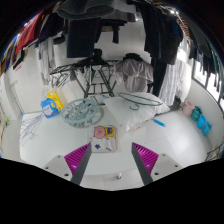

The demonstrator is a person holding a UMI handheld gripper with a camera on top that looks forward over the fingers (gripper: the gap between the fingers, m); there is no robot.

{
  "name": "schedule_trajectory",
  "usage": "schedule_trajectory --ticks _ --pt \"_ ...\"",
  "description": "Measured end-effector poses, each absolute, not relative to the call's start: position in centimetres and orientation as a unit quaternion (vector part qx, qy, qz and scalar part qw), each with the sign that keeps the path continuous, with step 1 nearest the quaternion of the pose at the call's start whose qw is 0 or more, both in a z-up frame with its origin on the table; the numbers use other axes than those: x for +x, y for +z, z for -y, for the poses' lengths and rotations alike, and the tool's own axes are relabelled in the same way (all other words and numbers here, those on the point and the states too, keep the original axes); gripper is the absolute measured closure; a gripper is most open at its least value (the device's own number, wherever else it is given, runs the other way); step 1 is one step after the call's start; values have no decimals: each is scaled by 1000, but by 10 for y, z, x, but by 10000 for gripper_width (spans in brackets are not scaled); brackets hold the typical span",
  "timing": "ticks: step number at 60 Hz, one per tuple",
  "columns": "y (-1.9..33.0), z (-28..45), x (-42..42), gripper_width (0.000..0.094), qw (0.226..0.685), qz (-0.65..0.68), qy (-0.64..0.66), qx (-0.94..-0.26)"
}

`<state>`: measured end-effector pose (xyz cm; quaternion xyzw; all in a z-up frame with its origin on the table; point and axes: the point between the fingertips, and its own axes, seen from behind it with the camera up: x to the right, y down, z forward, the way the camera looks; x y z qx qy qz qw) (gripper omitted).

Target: Fold towel

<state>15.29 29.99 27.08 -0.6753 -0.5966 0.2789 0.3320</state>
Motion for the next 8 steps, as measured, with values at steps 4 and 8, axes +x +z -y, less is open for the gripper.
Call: schedule_trajectory --ticks 4,8 --pt "273 -310 149 85 349 593 271 -673" --pt "275 -313 147 74 352 595 271 -670"
